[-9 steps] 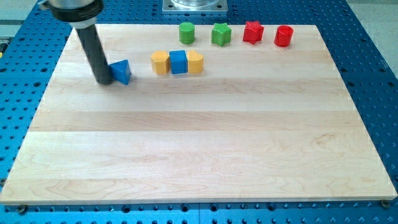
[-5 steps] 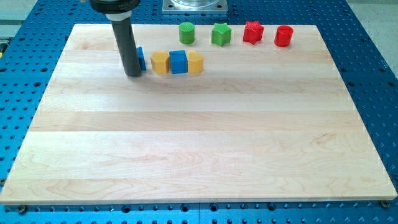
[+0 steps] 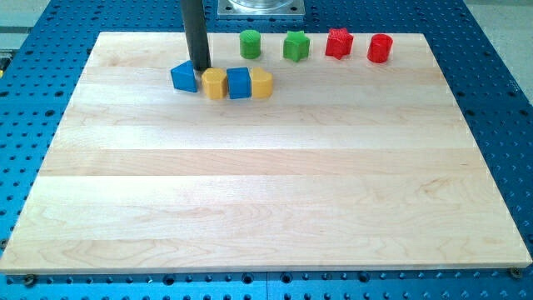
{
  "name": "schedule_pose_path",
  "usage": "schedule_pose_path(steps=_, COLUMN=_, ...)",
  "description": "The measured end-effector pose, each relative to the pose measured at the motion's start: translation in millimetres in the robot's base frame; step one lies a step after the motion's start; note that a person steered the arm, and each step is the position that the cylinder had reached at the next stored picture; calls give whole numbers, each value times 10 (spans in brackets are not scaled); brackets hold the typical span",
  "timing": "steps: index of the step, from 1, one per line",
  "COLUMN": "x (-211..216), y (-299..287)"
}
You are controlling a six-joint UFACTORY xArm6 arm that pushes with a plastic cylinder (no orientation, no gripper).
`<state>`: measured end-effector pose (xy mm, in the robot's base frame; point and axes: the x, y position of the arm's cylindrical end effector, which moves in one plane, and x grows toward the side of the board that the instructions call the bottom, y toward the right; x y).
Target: Move the triangle to the left of the hexagon
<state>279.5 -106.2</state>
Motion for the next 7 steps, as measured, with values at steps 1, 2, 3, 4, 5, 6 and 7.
schedule_pose_path(steps=1, x=96, y=-6)
schedule_pose_path(steps=2, x=90, y=-69)
schedule_pose_path(steps=3, x=-181, y=-237)
schedule_pose_path(steps=4, x=-31, y=-376)
schedule_pose_path(steps=5, x=67, y=-294)
schedule_pose_path(steps=6, x=67, y=-270)
schedule_pose_path(steps=7, x=107, y=-247)
